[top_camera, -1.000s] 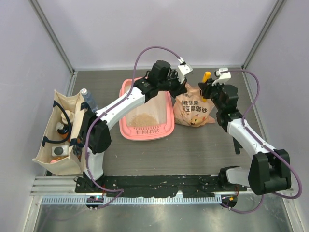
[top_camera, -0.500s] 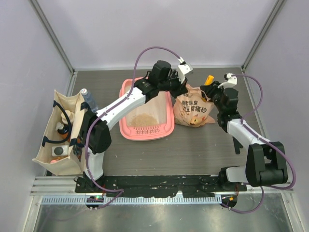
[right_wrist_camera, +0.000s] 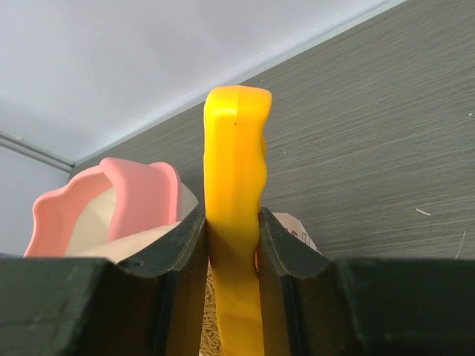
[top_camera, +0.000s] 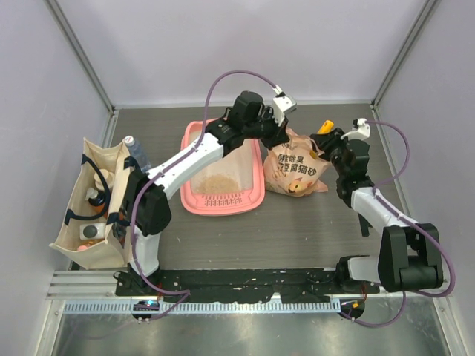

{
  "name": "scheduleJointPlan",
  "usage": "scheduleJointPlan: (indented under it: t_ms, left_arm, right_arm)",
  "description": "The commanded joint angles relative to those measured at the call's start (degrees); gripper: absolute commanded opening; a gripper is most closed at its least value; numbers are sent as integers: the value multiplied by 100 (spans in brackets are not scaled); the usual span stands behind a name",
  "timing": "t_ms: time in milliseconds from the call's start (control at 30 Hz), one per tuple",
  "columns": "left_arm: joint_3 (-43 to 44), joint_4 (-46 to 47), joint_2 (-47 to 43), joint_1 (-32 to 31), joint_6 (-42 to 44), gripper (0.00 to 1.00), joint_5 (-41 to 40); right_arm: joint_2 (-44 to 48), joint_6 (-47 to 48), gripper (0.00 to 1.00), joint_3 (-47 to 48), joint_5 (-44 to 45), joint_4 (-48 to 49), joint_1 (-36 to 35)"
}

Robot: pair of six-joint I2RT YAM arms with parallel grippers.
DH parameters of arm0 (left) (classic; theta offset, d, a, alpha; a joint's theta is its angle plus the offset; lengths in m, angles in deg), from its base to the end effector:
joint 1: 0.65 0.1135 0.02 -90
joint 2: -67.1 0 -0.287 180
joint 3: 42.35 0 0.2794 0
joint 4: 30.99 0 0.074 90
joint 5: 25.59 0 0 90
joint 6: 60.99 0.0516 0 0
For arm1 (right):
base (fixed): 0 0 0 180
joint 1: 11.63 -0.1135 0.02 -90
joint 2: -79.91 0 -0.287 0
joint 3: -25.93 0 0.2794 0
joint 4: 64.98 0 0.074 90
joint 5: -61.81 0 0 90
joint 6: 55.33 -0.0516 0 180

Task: Fill the litter box with clean litter
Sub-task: 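Scoop the cat litter from the cat litter bag.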

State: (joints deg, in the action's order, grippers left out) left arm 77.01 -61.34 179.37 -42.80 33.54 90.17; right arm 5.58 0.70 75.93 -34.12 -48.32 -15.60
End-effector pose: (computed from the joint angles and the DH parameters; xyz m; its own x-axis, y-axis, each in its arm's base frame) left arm 0.3680 -0.3634 0.3660 -0.2207 0.2958 -0.9294 0.9207 0.3776 -0.0985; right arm 0.3201 0.0276 0.2580 -0.2060 0.5428 -0.8142 -0.0674 0.8222 0.5652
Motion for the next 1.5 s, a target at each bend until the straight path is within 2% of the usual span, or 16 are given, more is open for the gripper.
scheduleJointPlan:
  t_ms: [0,67,200,300,433,500,600,667,733,1033,1200,1333,1400,1467]
  left_arm:
    - [571,565,-188,14,-505,0,202]
    - [904,583,-4,5,-909,0,97]
    - [1993,477,453,-65,-1156,0,-9]
    - [2477,565,735,-135,-1315,0,-211]
    - [2515,548,709,-153,-1227,0,-326]
    - [2122,451,473,-83,-1166,0,-265]
    - [1489,504,113,40,-1052,0,-133]
    - [1285,469,-3,102,-1042,0,-54]
    - [1109,451,-126,137,-1034,0,-18]
    - [1064,267,-153,137,-955,0,96]
    - [1353,-41,-21,137,-709,0,114]
    - [1582,-532,76,137,-480,0,149]
    - [1653,-647,102,137,-226,0,140]
    - [1688,-753,102,137,-172,0,105]
  right_arm:
    - [199,93,1,-69,57,-86,37]
    - [269,338,1,-122,241,274,-139]
    - [383,1697,1,-139,268,390,-236]
    - [296,1947,1,-148,295,311,-227]
    - [6,1965,1,-445,567,381,-683]
    - [-99,1790,1,-700,786,338,-974]
    - [-397,974,1,-790,673,48,-914]
    - [-617,-207,1,-764,322,-162,-546]
    - [-811,-827,1,-702,32,-225,-27]
    - [-917,-2041,1,-175,-944,-304,1397]
    - [-1109,-2560,1,-227,-1628,458,1890]
    - [-1680,-3578,1,-508,-2648,1811,2181]
    - [-2075,-4351,1,-709,-2938,2786,2277]
    - [-2130,-4591,1,-772,-2870,3045,2330]
